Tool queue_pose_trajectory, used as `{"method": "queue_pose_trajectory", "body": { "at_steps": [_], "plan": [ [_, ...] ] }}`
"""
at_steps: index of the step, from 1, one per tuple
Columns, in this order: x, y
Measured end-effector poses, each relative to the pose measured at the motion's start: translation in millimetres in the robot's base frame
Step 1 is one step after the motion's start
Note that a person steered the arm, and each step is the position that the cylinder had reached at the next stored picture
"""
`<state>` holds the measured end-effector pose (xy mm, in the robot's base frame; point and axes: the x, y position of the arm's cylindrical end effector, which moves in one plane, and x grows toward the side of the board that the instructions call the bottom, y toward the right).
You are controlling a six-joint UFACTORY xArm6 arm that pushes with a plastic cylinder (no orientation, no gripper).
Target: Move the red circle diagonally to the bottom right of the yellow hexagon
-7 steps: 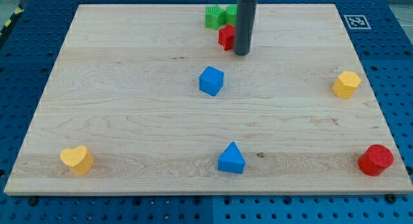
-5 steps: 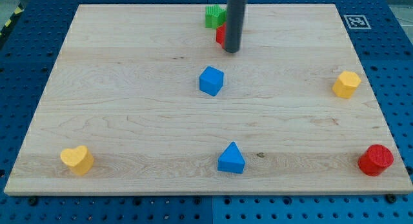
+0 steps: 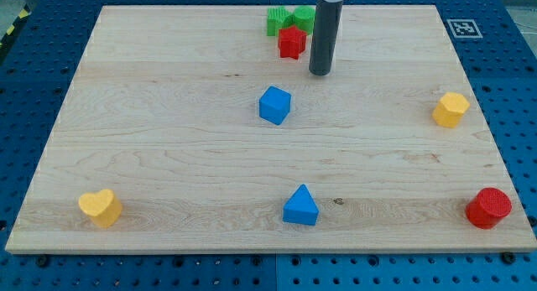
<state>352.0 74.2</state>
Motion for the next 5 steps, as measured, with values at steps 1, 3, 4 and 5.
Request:
{"method": "queue_pose_trajectory", "body": {
  "at_steps": [1,3,4,5],
  "plan": [
    [0,4],
    [4,33],
    [22,50],
    [32,56]
  ]
}}
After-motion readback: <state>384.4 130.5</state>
